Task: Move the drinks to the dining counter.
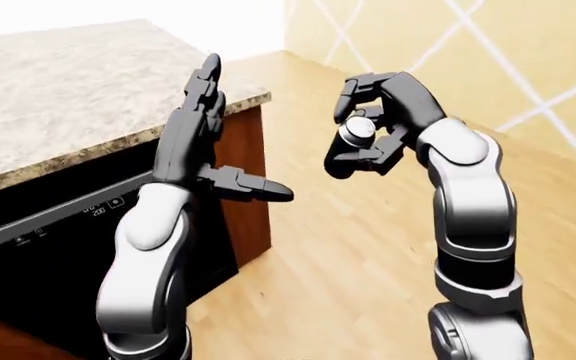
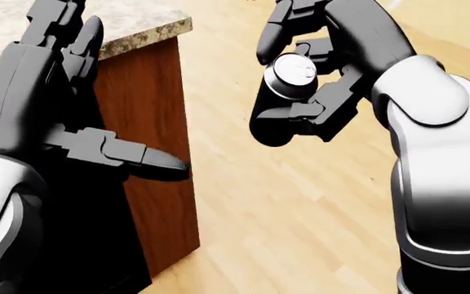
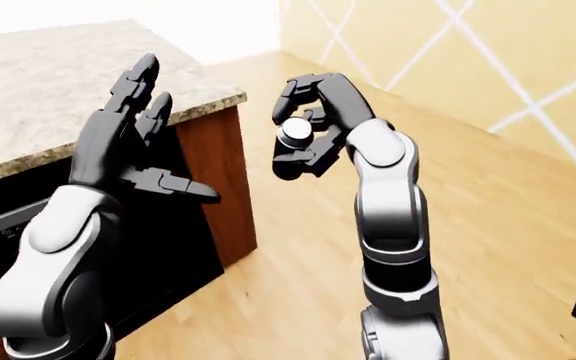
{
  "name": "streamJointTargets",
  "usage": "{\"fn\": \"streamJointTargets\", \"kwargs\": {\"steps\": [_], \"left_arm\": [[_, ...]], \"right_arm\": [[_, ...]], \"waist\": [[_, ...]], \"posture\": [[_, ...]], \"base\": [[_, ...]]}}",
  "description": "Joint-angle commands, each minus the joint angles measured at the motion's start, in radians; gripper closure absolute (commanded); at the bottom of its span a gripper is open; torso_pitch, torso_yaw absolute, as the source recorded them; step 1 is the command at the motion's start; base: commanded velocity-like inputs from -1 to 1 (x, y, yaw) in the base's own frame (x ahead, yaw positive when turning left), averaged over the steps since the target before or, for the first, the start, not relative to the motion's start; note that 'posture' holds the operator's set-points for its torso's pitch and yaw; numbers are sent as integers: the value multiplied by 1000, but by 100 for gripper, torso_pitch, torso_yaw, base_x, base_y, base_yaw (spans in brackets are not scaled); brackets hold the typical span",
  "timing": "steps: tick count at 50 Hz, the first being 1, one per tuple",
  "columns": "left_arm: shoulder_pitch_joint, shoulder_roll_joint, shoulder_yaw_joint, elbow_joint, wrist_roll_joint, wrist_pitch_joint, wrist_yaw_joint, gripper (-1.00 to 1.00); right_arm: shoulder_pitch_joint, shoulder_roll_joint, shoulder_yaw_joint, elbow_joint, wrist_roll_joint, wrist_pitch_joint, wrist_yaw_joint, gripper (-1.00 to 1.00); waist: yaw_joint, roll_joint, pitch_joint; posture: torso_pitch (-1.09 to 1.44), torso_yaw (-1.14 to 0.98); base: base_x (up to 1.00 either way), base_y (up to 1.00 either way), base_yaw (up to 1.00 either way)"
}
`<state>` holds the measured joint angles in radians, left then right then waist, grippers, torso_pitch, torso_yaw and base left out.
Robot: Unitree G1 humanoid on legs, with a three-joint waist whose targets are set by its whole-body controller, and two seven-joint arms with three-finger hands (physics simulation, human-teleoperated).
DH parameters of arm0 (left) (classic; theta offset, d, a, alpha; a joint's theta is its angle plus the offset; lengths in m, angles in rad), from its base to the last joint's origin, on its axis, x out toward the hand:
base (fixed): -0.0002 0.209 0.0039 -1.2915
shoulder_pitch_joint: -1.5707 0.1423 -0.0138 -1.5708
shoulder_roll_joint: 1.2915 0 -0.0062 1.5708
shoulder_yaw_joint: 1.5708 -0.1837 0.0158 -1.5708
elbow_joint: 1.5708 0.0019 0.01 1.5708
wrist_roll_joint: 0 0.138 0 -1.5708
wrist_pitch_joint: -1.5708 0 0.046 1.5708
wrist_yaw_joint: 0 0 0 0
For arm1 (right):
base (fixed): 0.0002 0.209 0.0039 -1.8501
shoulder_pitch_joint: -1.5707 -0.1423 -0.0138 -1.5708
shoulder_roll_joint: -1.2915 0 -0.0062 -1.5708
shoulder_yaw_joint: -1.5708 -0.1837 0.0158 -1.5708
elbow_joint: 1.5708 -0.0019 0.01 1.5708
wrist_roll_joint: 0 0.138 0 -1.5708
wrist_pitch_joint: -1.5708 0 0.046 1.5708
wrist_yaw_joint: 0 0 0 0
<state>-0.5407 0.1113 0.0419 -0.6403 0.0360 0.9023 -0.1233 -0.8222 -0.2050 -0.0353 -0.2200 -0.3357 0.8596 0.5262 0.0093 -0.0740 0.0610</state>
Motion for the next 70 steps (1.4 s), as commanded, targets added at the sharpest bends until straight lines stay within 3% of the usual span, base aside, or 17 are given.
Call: {"fn": "streamJointTargets", "kwargs": {"steps": [1, 9, 13, 24, 27, 28, 36, 37, 42, 43, 44, 46, 52, 55, 65, 69, 70], "left_arm": [[-23, 11, 13, -19, 3, -29, 2, -100], [-21, 11, 15, -20, 4, -31, -1, -100], [-16, 9, 13, -18, 5, -36, 1, -100], [-10, 7, 14, -18, 8, -41, -2, -100], [-8, 13, 26, -14, 3, -45, -6, -100], [-6, 14, 25, -19, 2, -42, -6, -100], [-6, 16, 17, -22, 4, -38, -4, -100], [-8, 15, 17, -23, 5, -35, -4, -100], [-30, 17, 15, -15, 10, -26, -8, -100], [-38, 17, 17, -10, 10, -24, -7, -100], [-44, 19, 18, 4, 10, -31, -8, -100], [-52, 26, 24, 46, 14, -55, -9, -100], [-98, 41, 34, 61, 9, -33, -9, -100], [-117, 45, 34, 58, 8, -18, -9, -100], [-134, 44, 29, 49, 8, -1, -5, -100], [-127, 41, 27, 44, 8, -5, -4, -100], [-125, 41, 27, 44, 8, -7, -4, -100]], "right_arm": [[-41, 0, -8, -38, -2, -30, -13, 100], [-35, 4, -6, -35, 0, -39, -16, 100], [-27, 8, -3, -44, -2, -36, -16, 100], [-27, 24, 7, -41, -4, -44, -20, 100], [-25, 26, 6, -23, -3, -61, -27, 100], [-31, 28, 6, -19, -4, -58, -28, 100], [-24, 28, 0, -29, 0, -73, -32, 100], [-26, 27, -3, -26, 2, -72, -34, 100], [-61, 7, -27, -16, 35, -45, -76, 100], [-67, 3, -30, -10, 39, -45, -84, 100], [-72, -1, -30, -13, 43, -37, -88, 100], [-79, -7, -31, -23, 50, -24, -94, 100], [-116, -36, -47, -24, 74, 3, -110, 100], [-124, -45, -51, -22, 85, 6, -119, 100], [-135, -68, -63, -24, 119, 15, -140, 100], [-138, -72, -64, -23, 127, 15, -147, 100], [-137, -73, -63, -23, 129, 15, -149, 100]], "waist": [[15, -8, -25], [8, 72, -34], [5, 170, -56], [17, 45, -25], [5, -36, -48], [8, -5, -41], [-15, 59, -41], [16, 19, -48], [-21, 145, -38], [-18, 105, -26], [-23, 111, -59], [-14, 112, -23], [-6, 69, -22], [0, -4, -33], [-15, 81, -19], [-28, 175, -46], [-14, 145, -28]], "posture": [[0, 0], [0, 0], [0, 0], [0, 0], [0, 0], [0, 0], [0, 0], [0, 0], [0, 0], [0, 0], [0, 0], [0, 0], [0, 0], [0, 0], [0, 0], [0, 0], [0, 0]], "base": [[0, 0, 100], [0, 0, 100], [0, 0, 100], [0, 0, 100], [0, 0, 100], [0, 0, 100], [0, 9, 88], [0, 12, 0], [0, 0, 0], [2, 0, 0], [27, 0, 0], [33, 0, 0], [33, 0, 0], [34, 0, 0], [53, 0, 0], [57, 0, 0], [58, 0, 0]]}}
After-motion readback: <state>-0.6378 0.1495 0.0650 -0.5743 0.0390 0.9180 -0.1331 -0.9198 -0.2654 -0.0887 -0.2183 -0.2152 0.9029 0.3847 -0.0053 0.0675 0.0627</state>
